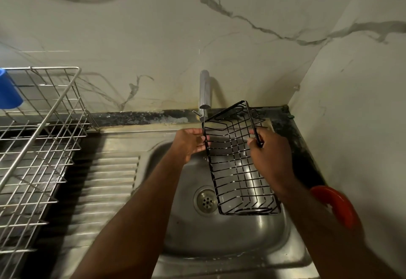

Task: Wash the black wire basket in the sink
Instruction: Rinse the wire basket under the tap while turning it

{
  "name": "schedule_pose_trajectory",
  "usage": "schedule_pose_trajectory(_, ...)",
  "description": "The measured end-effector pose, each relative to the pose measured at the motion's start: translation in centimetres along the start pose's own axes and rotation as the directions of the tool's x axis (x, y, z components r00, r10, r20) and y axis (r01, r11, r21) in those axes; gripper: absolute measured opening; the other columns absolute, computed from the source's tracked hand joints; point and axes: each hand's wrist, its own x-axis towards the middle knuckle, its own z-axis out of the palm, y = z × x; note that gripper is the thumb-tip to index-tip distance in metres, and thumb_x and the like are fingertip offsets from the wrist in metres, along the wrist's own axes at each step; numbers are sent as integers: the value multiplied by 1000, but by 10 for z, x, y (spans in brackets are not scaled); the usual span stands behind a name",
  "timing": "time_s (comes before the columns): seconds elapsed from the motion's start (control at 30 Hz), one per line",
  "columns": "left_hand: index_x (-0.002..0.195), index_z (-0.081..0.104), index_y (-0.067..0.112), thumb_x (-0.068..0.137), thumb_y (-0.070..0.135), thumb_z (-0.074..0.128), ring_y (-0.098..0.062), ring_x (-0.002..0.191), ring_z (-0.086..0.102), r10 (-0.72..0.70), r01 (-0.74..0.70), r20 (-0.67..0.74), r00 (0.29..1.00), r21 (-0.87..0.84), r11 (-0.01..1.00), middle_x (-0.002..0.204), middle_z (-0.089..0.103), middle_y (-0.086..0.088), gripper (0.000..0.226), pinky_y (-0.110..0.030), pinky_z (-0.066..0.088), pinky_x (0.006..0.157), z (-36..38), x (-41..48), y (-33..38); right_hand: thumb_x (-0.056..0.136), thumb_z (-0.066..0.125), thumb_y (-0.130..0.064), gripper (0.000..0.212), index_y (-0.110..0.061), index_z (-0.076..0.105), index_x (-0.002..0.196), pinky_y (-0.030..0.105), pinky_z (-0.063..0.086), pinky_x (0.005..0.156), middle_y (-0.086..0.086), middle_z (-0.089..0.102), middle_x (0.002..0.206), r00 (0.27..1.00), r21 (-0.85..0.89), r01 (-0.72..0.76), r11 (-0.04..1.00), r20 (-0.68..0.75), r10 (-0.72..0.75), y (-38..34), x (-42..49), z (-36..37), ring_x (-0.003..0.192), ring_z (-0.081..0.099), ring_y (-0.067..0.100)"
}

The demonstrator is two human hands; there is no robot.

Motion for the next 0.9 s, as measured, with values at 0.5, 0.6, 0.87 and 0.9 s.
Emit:
schedule_pose_trajectory(0.5,101,67,8,99,1,54,-25,96,71,30,-34,-146,989,-25,999,105,73,-14,15,-29,58,71,-4,-7,-5,96,60,-24,19,-10,69,88,16,55,58,0,70,72,976,260,-146,955,193,97,-10,-19,-2,59,68,9)
schedule_pose_trajectory(0.6,94,66,10,99,3,55,-26,97,70,54,-58,-177,983,-16,998,104,72,-14,14,-32,58,74,-6,-8,-5,97,58,-24,23,-8,68,84,8,45,47,4,70,72,968,284,-176,942,221,115,-11,-19,-2,58,68,15)
schedule_pose_trajectory(0.87,105,68,2,99,11,58,-16,72,65,69,-64,-238,969,25,998,88,69,-9,14,-24,56,62,-22,-12,-9,98,56,-27,27,-8,66,81,21,48,55,3,70,68,946,326,-233,916,292,137,-4,-18,13,51,67,15)
schedule_pose_trajectory(0.9,106,68,2,99,11,59,-16,72,65,68,-64,-241,968,23,998,88,69,-9,15,-23,55,62,-24,-13,-9,98,55,-27,27,-8,66,82,22,50,56,4,70,68,945,327,-233,916,298,134,-3,-18,14,52,67,16)
